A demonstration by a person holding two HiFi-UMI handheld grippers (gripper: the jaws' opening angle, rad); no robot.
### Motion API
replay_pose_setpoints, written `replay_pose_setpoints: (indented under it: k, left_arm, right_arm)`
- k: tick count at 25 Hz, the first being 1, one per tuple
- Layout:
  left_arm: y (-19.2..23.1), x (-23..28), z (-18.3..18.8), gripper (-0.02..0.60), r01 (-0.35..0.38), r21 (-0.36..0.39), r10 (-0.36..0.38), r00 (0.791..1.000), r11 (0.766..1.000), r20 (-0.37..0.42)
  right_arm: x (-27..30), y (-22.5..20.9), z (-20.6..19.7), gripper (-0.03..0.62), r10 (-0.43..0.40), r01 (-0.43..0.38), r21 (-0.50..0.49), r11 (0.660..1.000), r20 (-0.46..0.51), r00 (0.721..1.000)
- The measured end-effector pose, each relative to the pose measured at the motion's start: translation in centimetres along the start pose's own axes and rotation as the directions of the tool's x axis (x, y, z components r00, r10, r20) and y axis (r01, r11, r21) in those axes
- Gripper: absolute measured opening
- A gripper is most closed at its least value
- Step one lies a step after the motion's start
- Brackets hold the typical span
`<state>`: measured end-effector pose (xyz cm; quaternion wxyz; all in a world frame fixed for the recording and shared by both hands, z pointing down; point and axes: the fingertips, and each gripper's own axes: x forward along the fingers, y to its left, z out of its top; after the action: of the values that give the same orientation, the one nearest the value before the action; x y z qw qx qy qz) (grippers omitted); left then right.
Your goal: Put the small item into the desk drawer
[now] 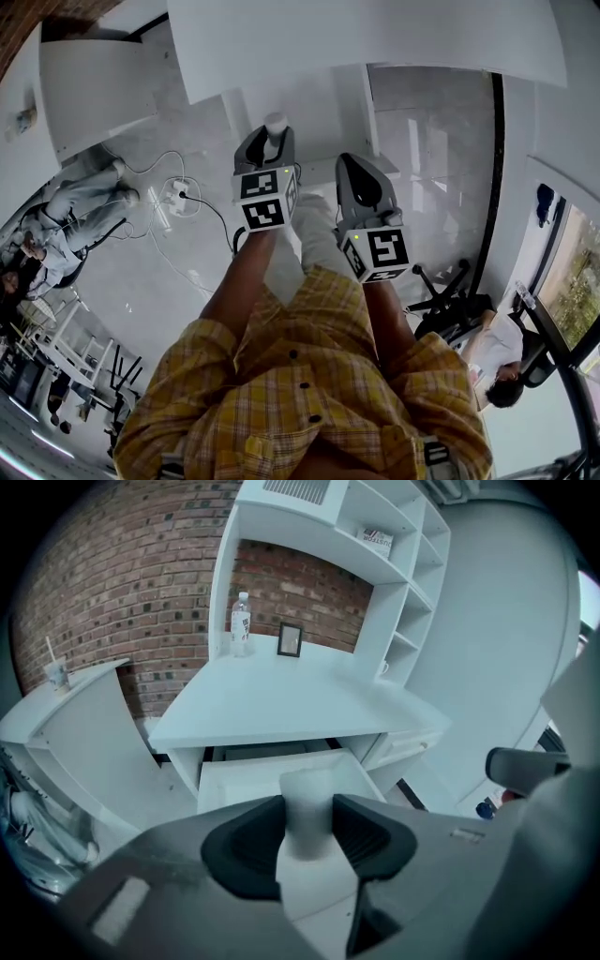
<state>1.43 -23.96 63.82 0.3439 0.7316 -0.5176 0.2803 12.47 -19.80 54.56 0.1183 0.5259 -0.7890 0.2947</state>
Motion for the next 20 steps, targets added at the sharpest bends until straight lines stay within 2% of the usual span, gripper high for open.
replay_pose_setpoints:
  k: [12, 20]
  left_arm:
    - [0.4, 5.6, -2.7, 0.17, 0.008, -0.076, -0.015, 0.995, 0.997, -0.096]
    - [1.4, 8.6, -5.1, 0.17, -0.015, -0.135, -0.009, 0.985, 0.991, -0.174]
  right_arm:
    - [1.3, -1.6, -1.5, -0.003, -0.028, 0.029, 0.018, 0.999, -0.016, 0.999]
    - [1.6, -2.8, -3.1, -0.003, -0.043, 0.045, 0.038, 0.998, -0.045, 0.998]
